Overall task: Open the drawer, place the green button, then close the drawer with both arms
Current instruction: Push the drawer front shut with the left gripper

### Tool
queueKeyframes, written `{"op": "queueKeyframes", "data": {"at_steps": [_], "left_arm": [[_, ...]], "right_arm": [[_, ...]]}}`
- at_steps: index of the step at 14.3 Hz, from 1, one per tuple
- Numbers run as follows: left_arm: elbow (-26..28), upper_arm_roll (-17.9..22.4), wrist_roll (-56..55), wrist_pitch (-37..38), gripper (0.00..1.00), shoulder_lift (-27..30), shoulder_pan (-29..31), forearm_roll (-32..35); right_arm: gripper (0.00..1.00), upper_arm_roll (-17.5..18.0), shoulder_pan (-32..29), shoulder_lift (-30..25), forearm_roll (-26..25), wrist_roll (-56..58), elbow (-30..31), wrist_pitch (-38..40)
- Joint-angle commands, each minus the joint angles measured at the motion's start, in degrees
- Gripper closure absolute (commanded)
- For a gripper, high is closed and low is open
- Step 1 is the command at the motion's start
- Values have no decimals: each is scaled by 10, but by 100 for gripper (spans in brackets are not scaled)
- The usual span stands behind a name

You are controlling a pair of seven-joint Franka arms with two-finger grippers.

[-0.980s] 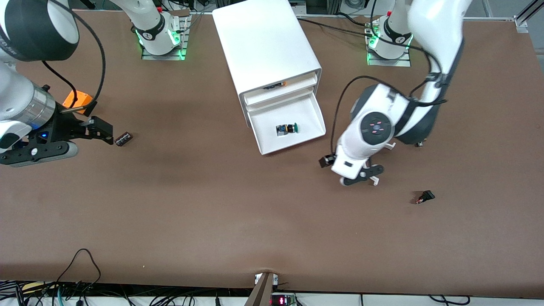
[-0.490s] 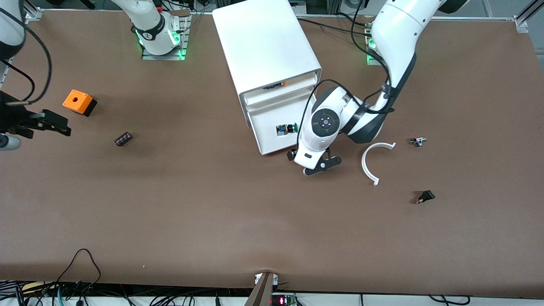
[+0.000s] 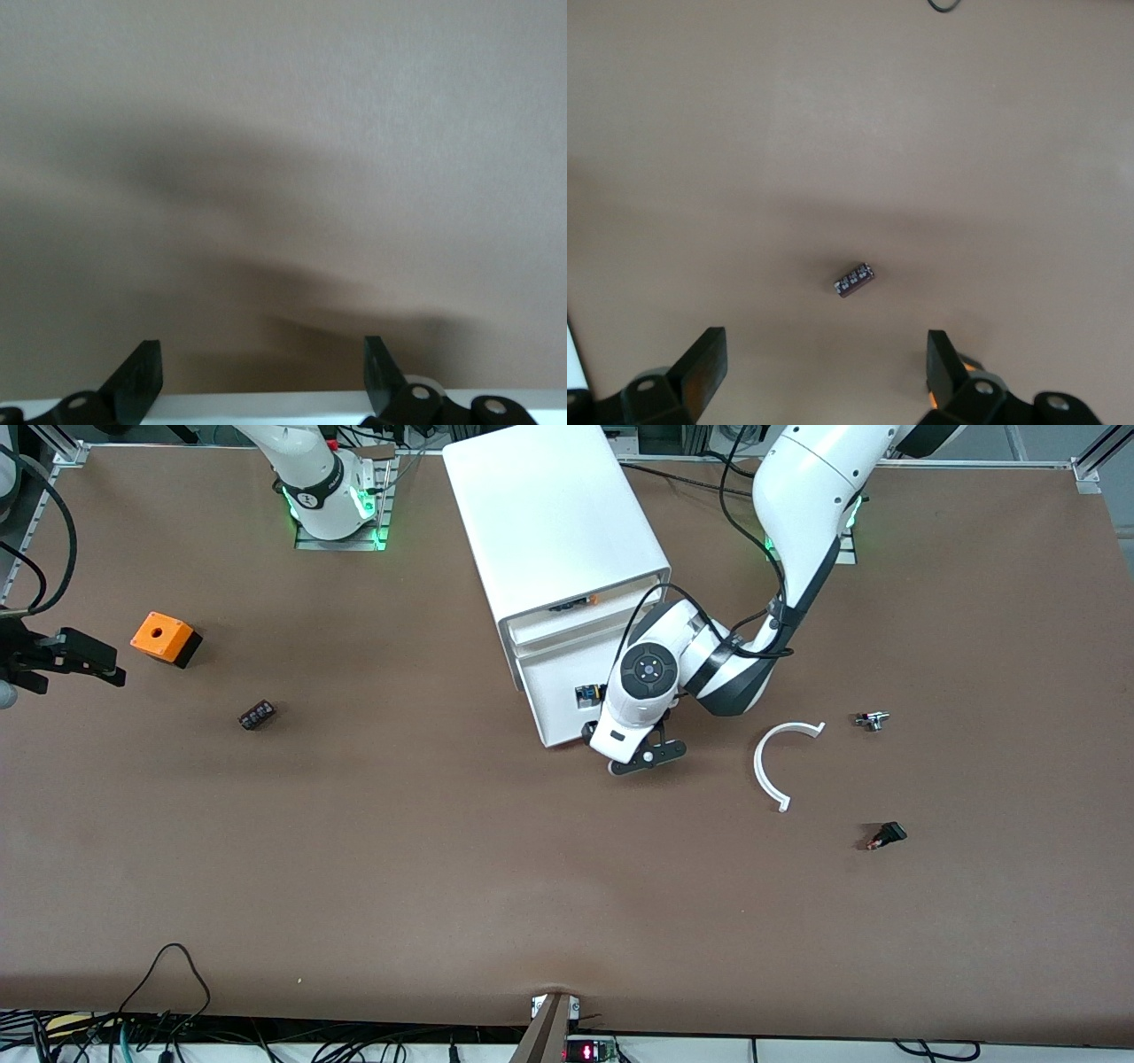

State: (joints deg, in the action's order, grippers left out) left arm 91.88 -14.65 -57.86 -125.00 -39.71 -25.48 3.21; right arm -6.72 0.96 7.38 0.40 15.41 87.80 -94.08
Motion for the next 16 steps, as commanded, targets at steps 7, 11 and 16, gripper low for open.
{"op": "queueKeyframes", "data": {"at_steps": [7,11,16], "left_arm": [[13,-35,11,68,0,6,-5,-104],[13,-50,11,77,0,1,-4,-154],[13,-51,11,100,0,1,-4,-187]], "right_arm": [[0,11,-11,-47,-1,67,65,-49],[0,8,-12,-42,-1,73,51,-39],[0,4,-15,-39,-1,73,50,-30]]}}
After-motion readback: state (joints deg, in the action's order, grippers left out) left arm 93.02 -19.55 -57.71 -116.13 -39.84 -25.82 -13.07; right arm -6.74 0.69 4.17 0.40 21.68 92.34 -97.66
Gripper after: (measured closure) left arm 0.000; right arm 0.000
